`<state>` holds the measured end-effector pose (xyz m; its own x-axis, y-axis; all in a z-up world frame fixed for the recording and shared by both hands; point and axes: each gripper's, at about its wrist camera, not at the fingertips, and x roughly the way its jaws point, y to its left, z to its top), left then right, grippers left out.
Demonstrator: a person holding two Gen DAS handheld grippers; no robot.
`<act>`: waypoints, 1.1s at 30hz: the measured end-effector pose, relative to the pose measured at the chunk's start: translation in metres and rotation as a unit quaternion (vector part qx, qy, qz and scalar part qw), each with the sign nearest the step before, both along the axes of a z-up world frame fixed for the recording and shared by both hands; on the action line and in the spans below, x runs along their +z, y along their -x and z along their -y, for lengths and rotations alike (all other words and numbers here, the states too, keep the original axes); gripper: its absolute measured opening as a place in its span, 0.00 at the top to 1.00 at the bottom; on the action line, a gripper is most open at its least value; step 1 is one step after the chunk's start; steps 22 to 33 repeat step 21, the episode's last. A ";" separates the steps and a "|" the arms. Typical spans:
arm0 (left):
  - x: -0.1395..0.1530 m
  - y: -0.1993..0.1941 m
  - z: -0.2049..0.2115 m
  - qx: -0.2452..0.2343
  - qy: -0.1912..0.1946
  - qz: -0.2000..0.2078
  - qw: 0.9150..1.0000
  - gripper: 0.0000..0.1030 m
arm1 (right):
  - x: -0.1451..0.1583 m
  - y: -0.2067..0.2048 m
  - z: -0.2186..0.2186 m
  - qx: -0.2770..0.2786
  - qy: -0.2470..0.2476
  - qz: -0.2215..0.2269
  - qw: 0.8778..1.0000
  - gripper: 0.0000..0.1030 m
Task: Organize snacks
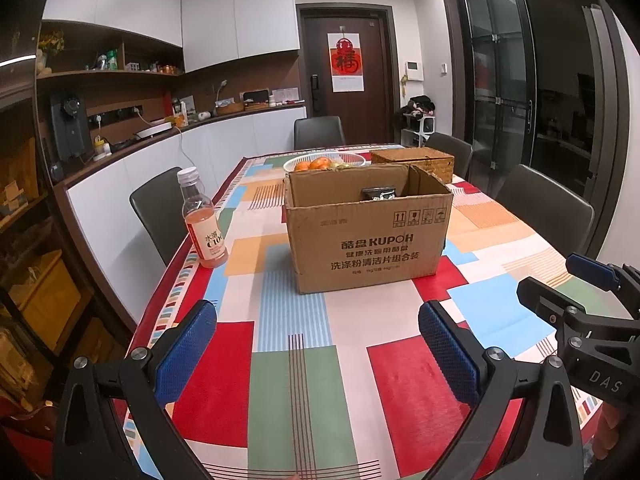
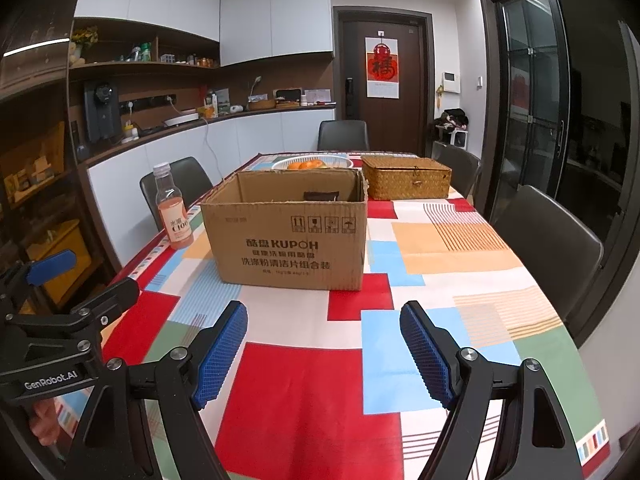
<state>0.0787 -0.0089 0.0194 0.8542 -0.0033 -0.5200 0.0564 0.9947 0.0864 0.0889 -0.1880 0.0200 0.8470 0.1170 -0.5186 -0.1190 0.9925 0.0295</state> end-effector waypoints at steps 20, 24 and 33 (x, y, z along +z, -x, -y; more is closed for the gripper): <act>-0.003 -0.001 0.002 0.002 -0.005 -0.003 1.000 0.00 | -0.006 0.000 0.001 0.000 -0.005 -0.007 1.000 0.23; -0.003 -0.001 0.001 0.001 -0.004 -0.003 1.000 0.00 | -0.006 0.000 0.001 0.000 -0.005 -0.007 1.000 0.23; -0.003 -0.001 0.001 0.001 -0.004 -0.003 1.000 0.00 | -0.006 0.000 0.001 0.000 -0.005 -0.007 1.000 0.23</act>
